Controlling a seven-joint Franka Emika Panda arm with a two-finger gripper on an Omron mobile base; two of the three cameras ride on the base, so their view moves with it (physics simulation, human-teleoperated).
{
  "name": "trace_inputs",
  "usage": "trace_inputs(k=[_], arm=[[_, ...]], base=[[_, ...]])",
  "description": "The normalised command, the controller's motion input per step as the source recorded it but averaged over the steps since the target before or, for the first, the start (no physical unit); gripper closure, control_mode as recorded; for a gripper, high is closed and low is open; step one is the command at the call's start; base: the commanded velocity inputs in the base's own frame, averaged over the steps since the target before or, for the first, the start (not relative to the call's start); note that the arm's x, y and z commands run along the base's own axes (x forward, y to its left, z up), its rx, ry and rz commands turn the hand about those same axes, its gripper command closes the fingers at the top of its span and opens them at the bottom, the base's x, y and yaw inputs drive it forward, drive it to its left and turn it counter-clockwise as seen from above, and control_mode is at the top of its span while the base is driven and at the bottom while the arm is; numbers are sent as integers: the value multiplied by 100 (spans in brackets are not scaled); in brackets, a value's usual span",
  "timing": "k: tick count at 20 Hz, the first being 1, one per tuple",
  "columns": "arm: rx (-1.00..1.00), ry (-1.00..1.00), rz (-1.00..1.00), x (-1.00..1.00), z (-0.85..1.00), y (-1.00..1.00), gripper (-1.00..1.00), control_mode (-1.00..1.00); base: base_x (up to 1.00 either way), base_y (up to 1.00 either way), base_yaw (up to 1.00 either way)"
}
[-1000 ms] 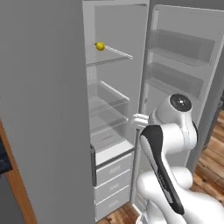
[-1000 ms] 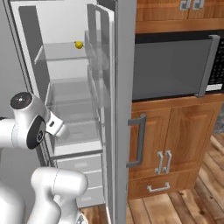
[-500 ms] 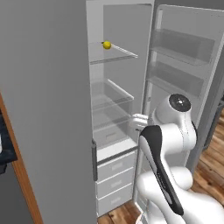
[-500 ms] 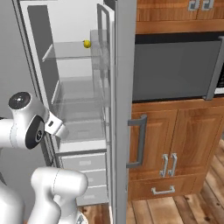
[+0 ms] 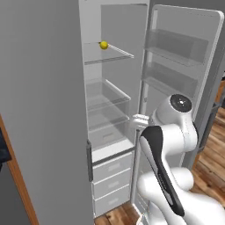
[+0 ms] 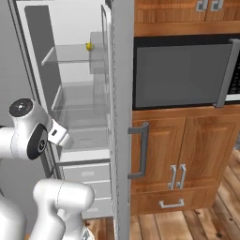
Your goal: Place one lemon and one chicken drumstick in each tupperware on the nearby counter, to pack two identical lunches.
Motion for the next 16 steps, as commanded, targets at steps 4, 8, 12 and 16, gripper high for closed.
trace_inputs(k=[4,8,12,16], arm=[[0,0,0,0,0,0,-100,100],[0,0,0,0,0,0,-100,100],[0,0,0,0,0,0,-100,100],[0,0,0,0,0,0,-100,100]], base=[[17,-42,2],[-41,-16,3],[-23,4,0],[70,3,0]])
